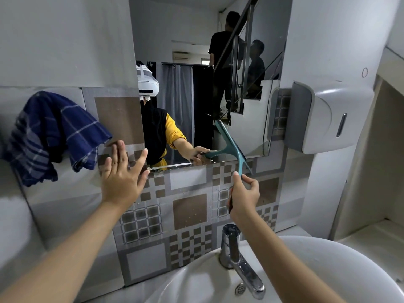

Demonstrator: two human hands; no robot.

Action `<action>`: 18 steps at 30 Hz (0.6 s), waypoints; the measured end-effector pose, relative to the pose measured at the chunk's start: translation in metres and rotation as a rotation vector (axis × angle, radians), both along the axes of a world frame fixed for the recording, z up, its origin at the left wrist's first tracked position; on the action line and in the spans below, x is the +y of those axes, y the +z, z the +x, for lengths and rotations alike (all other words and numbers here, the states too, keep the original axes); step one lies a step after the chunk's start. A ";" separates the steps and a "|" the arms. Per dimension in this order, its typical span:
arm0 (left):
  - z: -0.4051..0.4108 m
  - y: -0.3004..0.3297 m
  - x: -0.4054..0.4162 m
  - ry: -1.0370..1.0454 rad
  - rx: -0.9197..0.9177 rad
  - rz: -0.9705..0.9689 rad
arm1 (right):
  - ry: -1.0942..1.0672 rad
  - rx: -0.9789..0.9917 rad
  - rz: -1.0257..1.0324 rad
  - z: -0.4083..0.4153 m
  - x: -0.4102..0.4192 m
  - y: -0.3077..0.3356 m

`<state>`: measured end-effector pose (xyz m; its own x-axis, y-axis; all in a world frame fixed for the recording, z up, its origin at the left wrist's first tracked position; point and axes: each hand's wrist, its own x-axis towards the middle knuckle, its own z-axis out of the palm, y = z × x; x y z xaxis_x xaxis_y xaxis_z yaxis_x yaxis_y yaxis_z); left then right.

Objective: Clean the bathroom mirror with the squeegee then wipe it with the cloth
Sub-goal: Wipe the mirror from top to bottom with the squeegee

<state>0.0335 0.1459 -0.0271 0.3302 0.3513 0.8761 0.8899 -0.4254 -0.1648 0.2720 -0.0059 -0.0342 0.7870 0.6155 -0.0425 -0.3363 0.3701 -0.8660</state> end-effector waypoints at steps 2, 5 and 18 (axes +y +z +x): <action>0.000 0.001 -0.002 0.002 -0.001 -0.020 | 0.001 -0.003 -0.013 -0.013 0.003 -0.004; -0.001 0.004 -0.007 0.008 -0.010 -0.055 | -0.003 0.004 -0.015 -0.036 0.006 -0.007; -0.025 0.016 -0.019 0.029 0.059 -0.184 | 0.038 -0.254 0.005 -0.137 0.014 -0.035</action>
<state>0.0085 0.1264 -0.0109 0.3664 0.5136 0.7759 0.8933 -0.4275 -0.1389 0.1346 0.0081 -0.0687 0.7485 0.6445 0.1562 -0.1221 0.3654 -0.9228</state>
